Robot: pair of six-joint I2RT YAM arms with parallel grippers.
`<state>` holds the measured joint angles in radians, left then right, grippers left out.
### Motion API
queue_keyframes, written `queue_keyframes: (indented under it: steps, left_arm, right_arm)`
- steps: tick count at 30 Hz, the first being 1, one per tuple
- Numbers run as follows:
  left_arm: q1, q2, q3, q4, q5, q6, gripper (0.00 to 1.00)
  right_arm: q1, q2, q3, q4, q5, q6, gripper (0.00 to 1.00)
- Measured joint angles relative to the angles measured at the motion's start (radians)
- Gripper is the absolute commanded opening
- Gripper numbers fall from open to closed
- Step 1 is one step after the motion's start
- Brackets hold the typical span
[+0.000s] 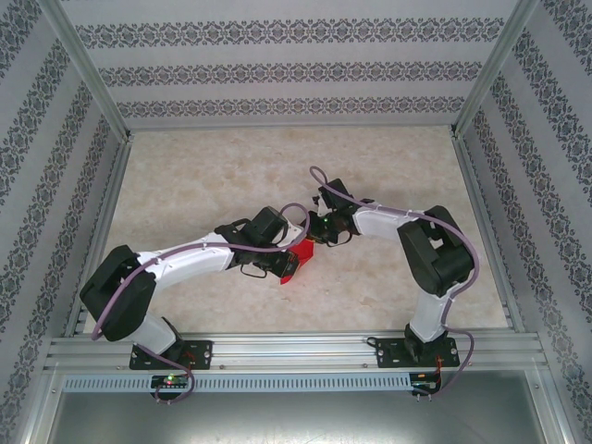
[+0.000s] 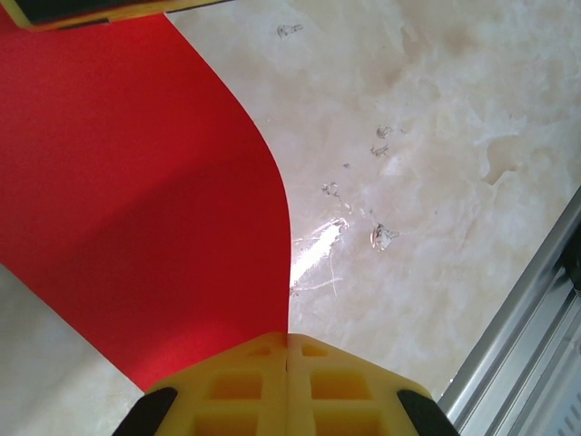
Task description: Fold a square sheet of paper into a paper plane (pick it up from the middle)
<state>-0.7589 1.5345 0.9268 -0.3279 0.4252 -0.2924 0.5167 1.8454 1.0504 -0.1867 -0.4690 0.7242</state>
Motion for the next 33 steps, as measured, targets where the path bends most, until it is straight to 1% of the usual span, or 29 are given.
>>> queue_keyframes:
  steps: [5, 12, 23, 33]
  left_arm:
    - [0.013, 0.016, 0.0, 0.0, -0.014, -0.004, 0.0]
    - [0.043, 0.072, 0.0, -0.001, -0.031, -0.008, 0.0]
    - [0.074, 0.098, 0.0, -0.001, -0.064, -0.026, 0.0]
    - [0.074, 0.111, 0.0, -0.001, -0.094, -0.043, 0.0]
  right_arm:
    - [0.01, 0.045, 0.017, -0.054, 0.027, -0.048, 0.16]
    - [0.023, 0.05, 0.034, -0.073, 0.039, -0.08, 0.16]
    - [0.023, 0.05, 0.034, -0.076, 0.039, -0.096, 0.17]
    - [0.023, 0.05, 0.034, -0.074, 0.039, -0.095, 0.18]
